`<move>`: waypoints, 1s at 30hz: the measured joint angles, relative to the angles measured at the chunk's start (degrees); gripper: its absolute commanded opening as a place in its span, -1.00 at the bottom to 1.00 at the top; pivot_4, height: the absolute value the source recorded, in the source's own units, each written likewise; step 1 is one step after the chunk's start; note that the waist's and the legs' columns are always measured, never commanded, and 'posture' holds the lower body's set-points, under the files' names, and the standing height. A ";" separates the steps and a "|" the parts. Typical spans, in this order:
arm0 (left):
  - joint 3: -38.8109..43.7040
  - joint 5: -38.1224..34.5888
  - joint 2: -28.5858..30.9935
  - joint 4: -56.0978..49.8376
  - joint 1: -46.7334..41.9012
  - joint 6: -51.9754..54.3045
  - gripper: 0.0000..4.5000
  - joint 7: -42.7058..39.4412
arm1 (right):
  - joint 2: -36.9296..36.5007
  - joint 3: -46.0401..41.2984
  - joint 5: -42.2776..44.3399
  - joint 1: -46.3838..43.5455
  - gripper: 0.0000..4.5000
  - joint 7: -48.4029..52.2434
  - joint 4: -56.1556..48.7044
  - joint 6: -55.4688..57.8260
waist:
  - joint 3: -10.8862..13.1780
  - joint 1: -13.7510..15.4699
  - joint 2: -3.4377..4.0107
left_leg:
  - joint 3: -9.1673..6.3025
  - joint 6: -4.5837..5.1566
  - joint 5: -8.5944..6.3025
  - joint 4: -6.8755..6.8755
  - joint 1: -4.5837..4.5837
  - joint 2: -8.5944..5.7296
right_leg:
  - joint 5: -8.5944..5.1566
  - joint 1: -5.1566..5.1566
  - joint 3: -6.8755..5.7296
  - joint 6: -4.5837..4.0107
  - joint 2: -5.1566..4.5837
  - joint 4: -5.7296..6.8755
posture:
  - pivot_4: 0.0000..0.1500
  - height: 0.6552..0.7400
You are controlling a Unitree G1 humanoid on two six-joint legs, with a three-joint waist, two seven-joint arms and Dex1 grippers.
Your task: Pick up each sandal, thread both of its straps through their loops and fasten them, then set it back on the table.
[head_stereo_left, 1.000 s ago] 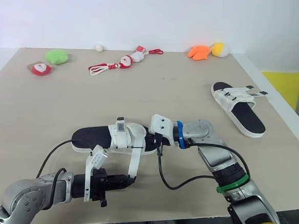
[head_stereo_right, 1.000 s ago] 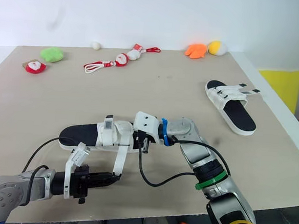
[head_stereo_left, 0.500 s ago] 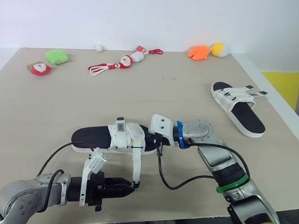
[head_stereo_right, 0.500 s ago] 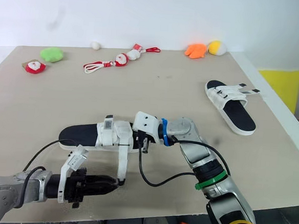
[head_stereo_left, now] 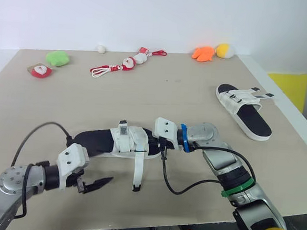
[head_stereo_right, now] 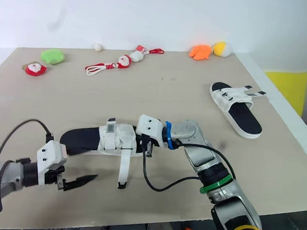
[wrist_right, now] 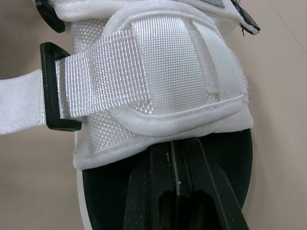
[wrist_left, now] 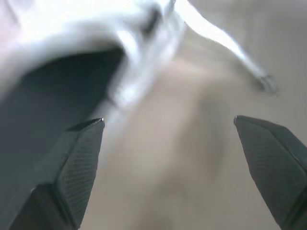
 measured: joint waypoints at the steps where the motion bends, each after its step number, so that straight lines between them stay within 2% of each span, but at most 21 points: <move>1: -1.09 5.18 0.08 2.69 -1.10 -8.57 0.98 0.12 | 0.03 -0.01 0.00 -0.09 -1.00 0.11 0.20 -0.21 | -0.01 0.00 -0.01 | 0.02 0.00 0.00 -0.02 0.00 0.01 | 0.01 0.00 0.02 -0.01 0.00 -0.01 | 1.00 1.00; 5: -3.43 21.66 0.11 14.29 -4.86 -38.32 0.98 3.79 | 0.24 -0.02 -0.01 -0.24 -1.00 0.25 0.66 -0.73 | -0.01 0.01 -0.01 | 0.25 0.10 -0.05 -0.05 0.00 0.08 | 0.03 -0.07 0.16 -0.03 0.01 0.00 | 1.00 1.00; 8: -5.28 29.72 -0.81 20.60 -8.03 -54.40 0.98 8.01 | 0.49 -0.04 -0.04 -0.29 -1.00 0.05 0.70 -0.77 | -0.01 0.15 -0.01 | 0.40 0.14 -0.08 -0.04 -0.02 0.01 | 0.03 -0.07 0.33 0.01 -0.07 -0.01 | 1.00 1.00; 10: -5.60 30.83 -1.18 21.43 -8.75 -56.55 0.98 8.86 | 0.50 -0.04 -0.04 -0.28 -1.00 0.04 0.69 -0.76 | -0.01 0.20 -0.02 | 0.42 0.15 -0.09 -0.03 -0.04 -0.01 | 0.03 -0.06 0.35 0.04 -0.09 -0.03 | 1.00 1.00; 12: -7.28 34.46 -4.22 23.57 -12.28 -63.26 0.98 12.11 | 0.51 -0.07 -0.05 -0.29 -1.00 0.01 0.67 -0.65 | -0.03 0.23 -0.04 | 0.45 0.17 -0.10 0.00 -0.05 -0.08 | 0.21 -0.04 0.40 0.41 -0.14 -0.05 | 1.00 1.00; 21: -8.61 37.00 -4.18 24.76 -14.73 -64.59 0.98 15.91 | 0.62 -0.02 -0.05 -0.35 -1.00 -0.17 -0.46 1.94 | -0.03 0.14 -0.04 | 0.41 0.20 -0.10 0.01 -0.04 -0.03 | 0.23 -0.03 0.40 0.53 -0.07 -0.01 | 1.00 1.00; 30: -9.33 35.65 -2.13 23.77 -16.01 -62.86 0.98 16.60 | 0.74 0.00 -0.07 -0.37 -1.00 -0.20 -1.20 3.65 | -0.03 0.17 -0.04 | 0.41 0.21 -0.11 0.00 -0.03 -0.03 | 0.21 -0.02 0.40 0.56 -0.06 -0.01 | 1.00 1.00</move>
